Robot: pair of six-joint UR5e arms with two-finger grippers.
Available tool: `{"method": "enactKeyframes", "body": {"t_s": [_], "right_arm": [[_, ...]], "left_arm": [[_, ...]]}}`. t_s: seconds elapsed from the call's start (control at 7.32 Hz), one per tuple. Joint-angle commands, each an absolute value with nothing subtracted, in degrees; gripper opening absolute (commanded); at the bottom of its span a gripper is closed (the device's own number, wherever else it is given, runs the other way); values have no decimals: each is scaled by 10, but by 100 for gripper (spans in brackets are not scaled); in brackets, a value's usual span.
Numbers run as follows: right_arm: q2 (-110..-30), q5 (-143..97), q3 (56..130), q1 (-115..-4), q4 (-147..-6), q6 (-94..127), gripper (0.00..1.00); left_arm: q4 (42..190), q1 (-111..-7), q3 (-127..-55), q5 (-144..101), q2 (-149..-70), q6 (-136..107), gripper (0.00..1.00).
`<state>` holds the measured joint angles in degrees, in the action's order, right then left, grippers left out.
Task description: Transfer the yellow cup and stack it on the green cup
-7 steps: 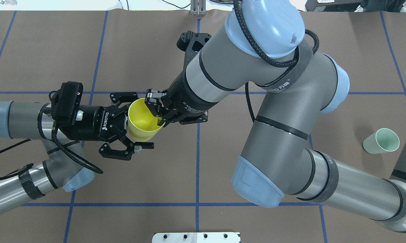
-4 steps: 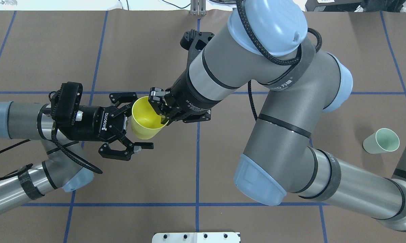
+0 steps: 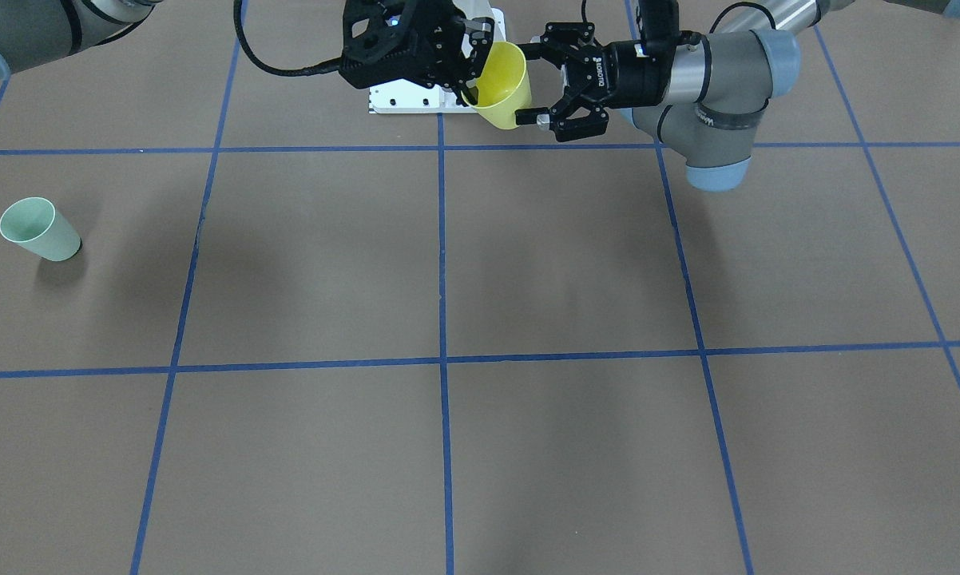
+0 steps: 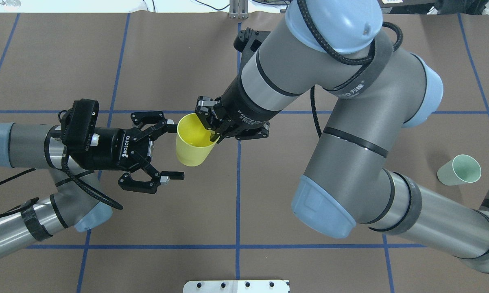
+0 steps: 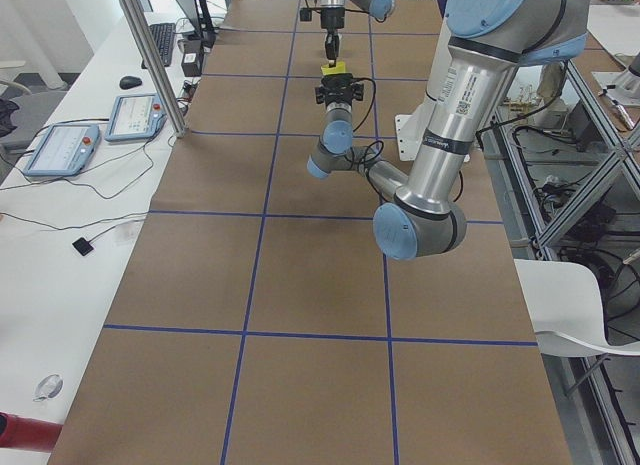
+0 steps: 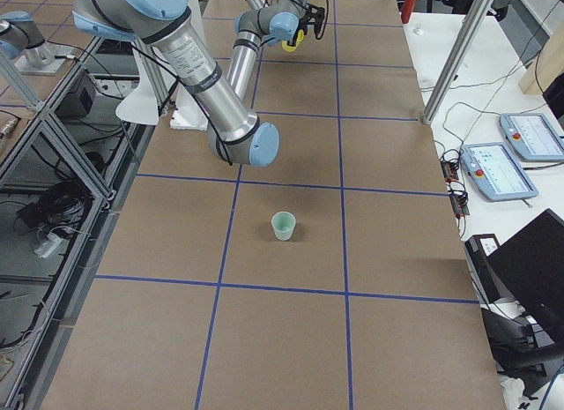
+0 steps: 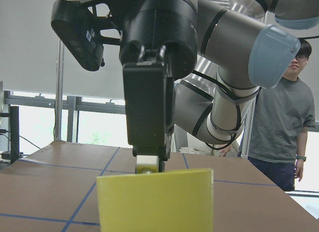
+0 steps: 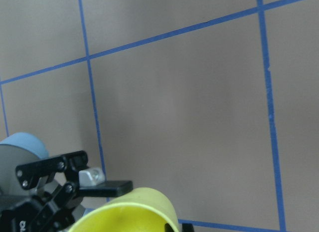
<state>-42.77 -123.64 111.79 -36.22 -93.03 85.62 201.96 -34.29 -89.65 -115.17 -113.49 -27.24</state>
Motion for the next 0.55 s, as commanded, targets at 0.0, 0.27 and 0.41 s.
{"method": "enactKeyframes", "body": {"t_s": [0.0,0.27,0.41], "right_arm": [[-430,-1239,1135,-395,-977,856,0],[-435,-1231,1137,-430,-1010,856,0],[-445,-1230,1138,-441,-1010,856,0]], "left_arm": [[2016,-343,-897,-1151,-1134,-272,100],[2014,-351,-897,-1138,-1130,-275,100],[1995,-363,-899,-1109,-1122,-296,100]]}}
